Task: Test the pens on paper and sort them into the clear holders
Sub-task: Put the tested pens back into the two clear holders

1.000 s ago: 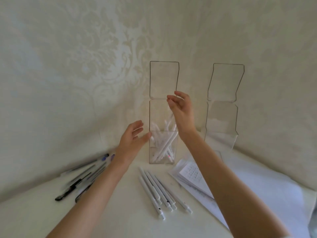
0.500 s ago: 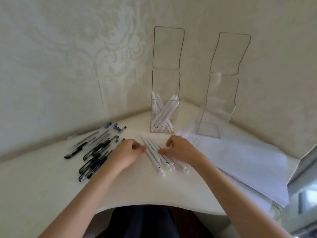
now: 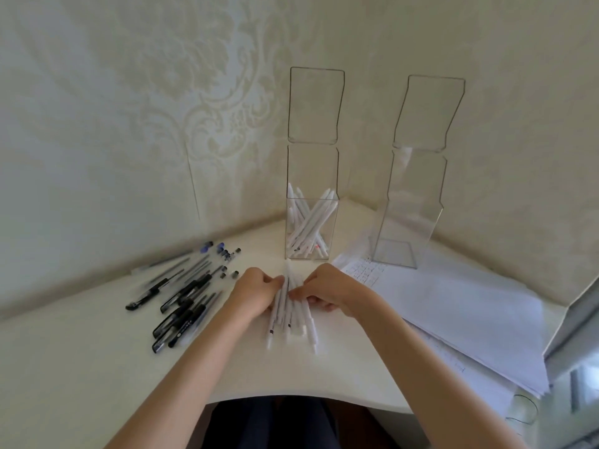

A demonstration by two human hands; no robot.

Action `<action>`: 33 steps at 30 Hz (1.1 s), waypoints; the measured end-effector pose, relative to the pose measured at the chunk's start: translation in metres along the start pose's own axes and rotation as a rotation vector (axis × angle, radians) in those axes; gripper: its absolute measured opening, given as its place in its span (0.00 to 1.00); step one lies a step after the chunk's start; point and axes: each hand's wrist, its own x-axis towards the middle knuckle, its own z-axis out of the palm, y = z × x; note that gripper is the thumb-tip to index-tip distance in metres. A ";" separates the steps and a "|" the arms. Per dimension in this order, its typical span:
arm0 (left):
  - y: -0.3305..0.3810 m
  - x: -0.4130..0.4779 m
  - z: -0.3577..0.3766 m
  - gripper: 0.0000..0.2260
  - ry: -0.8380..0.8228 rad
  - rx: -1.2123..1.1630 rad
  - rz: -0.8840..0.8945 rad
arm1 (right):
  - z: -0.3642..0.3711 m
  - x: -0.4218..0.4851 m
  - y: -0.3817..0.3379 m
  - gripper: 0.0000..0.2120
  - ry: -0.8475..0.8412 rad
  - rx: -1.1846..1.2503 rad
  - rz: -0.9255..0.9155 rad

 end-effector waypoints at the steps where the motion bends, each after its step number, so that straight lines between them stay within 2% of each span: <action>1: 0.000 0.000 0.000 0.16 -0.021 -0.068 -0.022 | 0.001 0.001 0.002 0.12 -0.005 0.070 -0.003; 3: 0.000 0.002 -0.001 0.14 -0.027 -0.090 -0.049 | 0.001 0.002 0.006 0.11 -0.007 0.197 0.001; 6: -0.002 0.008 0.000 0.14 -0.001 0.016 -0.048 | 0.000 0.002 0.009 0.09 0.058 0.342 0.023; 8: -0.002 0.011 0.002 0.17 0.016 0.119 -0.036 | -0.005 0.000 0.011 0.07 0.105 0.437 0.019; 11: 0.001 0.012 0.009 0.25 0.024 0.350 -0.003 | -0.016 -0.007 0.014 0.11 0.164 0.403 -0.062; 14: 0.008 0.014 0.014 0.26 0.030 0.486 0.004 | -0.028 -0.015 0.020 0.13 0.119 0.416 -0.193; 19: 0.017 0.013 0.019 0.27 -0.061 0.473 0.008 | -0.042 -0.019 0.032 0.13 0.122 0.625 -0.260; 23: 0.024 0.010 0.029 0.34 -0.092 0.492 0.007 | -0.044 -0.017 0.043 0.15 0.142 0.791 -0.273; 26: 0.024 0.008 0.028 0.26 -0.097 0.433 0.014 | -0.049 -0.015 0.049 0.16 0.154 0.830 -0.261; 31: 0.023 0.010 0.029 0.25 -0.116 0.304 0.013 | -0.052 -0.013 0.055 0.15 0.158 0.838 -0.248; 33: 0.023 0.012 0.035 0.22 -0.129 0.294 0.008 | -0.051 -0.013 0.056 0.15 0.154 0.801 -0.238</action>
